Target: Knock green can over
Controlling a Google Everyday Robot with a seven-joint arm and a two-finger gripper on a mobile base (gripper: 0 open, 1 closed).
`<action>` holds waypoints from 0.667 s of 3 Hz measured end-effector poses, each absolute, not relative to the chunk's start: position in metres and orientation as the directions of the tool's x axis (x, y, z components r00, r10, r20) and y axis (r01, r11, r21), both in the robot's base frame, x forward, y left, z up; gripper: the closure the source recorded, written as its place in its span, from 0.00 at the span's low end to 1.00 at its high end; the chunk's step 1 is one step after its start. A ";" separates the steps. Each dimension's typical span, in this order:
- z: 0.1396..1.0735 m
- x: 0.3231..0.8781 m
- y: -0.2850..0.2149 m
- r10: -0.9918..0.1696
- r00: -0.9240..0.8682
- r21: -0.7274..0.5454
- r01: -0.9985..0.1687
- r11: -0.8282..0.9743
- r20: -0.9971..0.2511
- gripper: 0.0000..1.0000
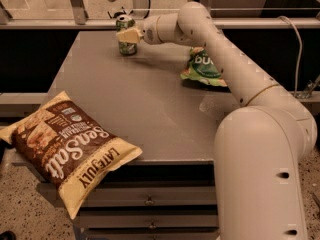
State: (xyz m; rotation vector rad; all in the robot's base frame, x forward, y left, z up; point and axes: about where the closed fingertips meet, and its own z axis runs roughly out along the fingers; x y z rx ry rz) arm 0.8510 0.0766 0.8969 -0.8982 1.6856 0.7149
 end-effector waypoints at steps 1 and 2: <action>0.905 0.822 0.091 -0.198 -0.163 0.050 -0.877 0.477 -0.967 0.86; 0.924 0.803 0.088 -0.250 -0.112 -0.002 -0.910 0.415 -0.962 1.00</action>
Offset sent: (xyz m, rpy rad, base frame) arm -0.0733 -0.0020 0.0538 -0.0772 -0.0643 0.2330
